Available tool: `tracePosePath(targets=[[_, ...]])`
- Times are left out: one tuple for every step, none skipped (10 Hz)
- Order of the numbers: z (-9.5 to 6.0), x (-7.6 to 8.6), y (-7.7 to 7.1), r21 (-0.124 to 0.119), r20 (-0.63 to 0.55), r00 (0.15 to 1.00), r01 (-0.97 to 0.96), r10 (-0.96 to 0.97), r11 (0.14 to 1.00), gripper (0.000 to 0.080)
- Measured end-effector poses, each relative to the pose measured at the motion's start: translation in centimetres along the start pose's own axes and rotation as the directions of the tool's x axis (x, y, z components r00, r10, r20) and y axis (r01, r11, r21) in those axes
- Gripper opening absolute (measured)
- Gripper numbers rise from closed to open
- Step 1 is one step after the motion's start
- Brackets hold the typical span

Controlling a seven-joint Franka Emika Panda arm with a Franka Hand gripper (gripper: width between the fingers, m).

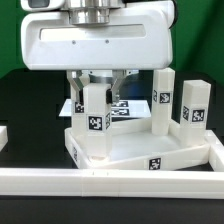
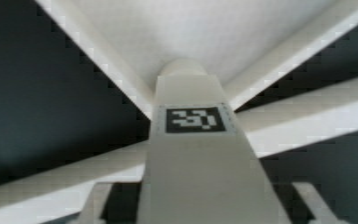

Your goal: Assemble desk

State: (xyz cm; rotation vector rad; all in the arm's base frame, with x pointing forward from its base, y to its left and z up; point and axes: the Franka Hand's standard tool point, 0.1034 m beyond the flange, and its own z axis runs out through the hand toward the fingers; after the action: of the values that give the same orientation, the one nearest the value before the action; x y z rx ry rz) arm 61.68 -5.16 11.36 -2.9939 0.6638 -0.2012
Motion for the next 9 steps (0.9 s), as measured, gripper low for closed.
tracePosePath(targets=[[0.0, 0.02, 0.02, 0.003, 0.001, 0.993, -0.116, 0.116, 0.993, 0.0291], [0.01, -0.02, -0.15, 0.004, 0.003, 0.972, -0.237, 0.237, 0.972, 0.0291], [0.06, -0.09, -0.49, 0.005, 0.004, 0.927, -0.374, 0.374, 0.927, 0.0291], [0.08, -0.17, -0.77, 0.004, 0.004, 0.886, -0.463, 0.463, 0.886, 0.0291], [0.1, -0.25, -0.97, 0.006, 0.003, 0.832, -0.554, 0.554, 0.832, 0.0291], [0.14, -0.19, -0.84, 0.015, 0.006, 0.801, -0.599, 0.599, 0.8, 0.0291], [0.15, -0.11, -0.73, 0.028, 0.004, 0.789, -0.614, 0.614, 0.789, 0.0291], [0.15, -0.15, -0.77, 0.027, 0.005, 0.79, -0.613, 0.613, 0.79, 0.0291], [0.18, -0.2, -0.84, 0.027, 0.006, 0.794, -0.608, 0.608, 0.794, 0.0391]])
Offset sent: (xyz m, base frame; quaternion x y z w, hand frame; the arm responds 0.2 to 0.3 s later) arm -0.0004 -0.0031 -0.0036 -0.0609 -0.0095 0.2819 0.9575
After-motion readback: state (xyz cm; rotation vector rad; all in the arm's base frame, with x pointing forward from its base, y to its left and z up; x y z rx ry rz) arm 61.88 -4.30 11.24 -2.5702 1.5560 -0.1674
